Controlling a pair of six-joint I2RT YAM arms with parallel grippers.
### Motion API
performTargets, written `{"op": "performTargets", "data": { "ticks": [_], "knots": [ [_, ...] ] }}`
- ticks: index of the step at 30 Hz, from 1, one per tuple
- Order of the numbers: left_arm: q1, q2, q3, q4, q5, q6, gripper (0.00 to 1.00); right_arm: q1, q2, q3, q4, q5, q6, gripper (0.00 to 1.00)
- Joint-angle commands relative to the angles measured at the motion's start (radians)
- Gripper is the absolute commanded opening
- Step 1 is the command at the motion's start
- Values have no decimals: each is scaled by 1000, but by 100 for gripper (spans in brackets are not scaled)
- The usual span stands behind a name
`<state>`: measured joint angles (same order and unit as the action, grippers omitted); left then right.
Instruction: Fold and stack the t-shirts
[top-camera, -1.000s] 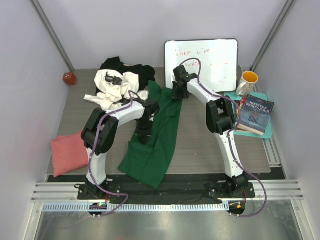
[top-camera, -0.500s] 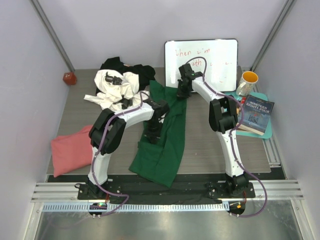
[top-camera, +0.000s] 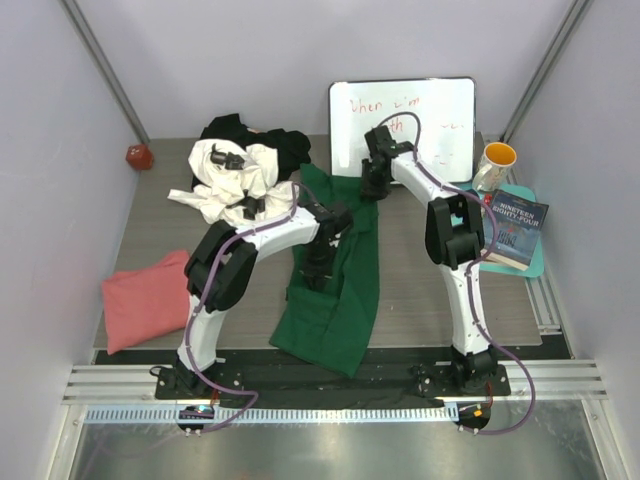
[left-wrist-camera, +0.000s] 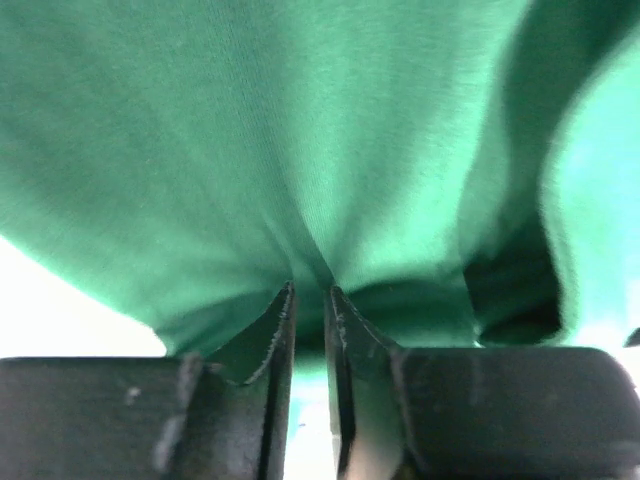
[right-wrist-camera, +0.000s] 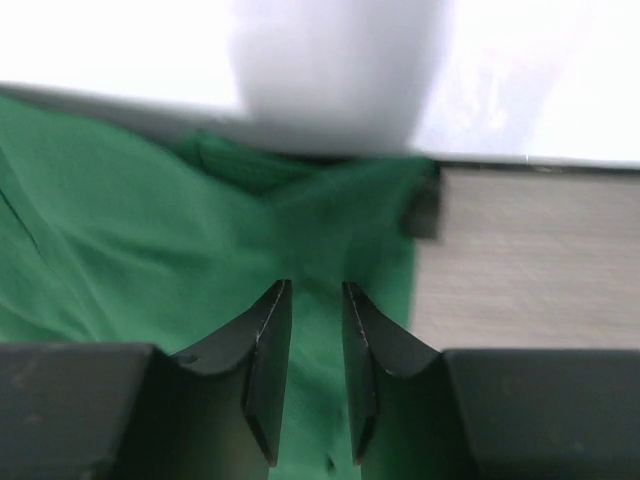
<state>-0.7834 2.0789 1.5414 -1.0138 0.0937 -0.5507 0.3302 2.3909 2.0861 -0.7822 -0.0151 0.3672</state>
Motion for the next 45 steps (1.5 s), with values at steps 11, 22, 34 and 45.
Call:
{"op": "performTargets", "data": {
  "ticks": [11,22,34,45],
  "knots": [
    [99,-172,232,-140,-134,-6,30,-22,-536,-304,33,-137,38,38],
    [276,-563,-372,53,78,-2,46,88,-1263,-1211,325,-407,358,45],
    [276,-592,-564,149,248,0,51,349,-1435,-1485,380,-298,573,47],
    [276,-560,-626,176,310,17,51,515,-1475,-1609,325,-198,682,49]
  ]
}}
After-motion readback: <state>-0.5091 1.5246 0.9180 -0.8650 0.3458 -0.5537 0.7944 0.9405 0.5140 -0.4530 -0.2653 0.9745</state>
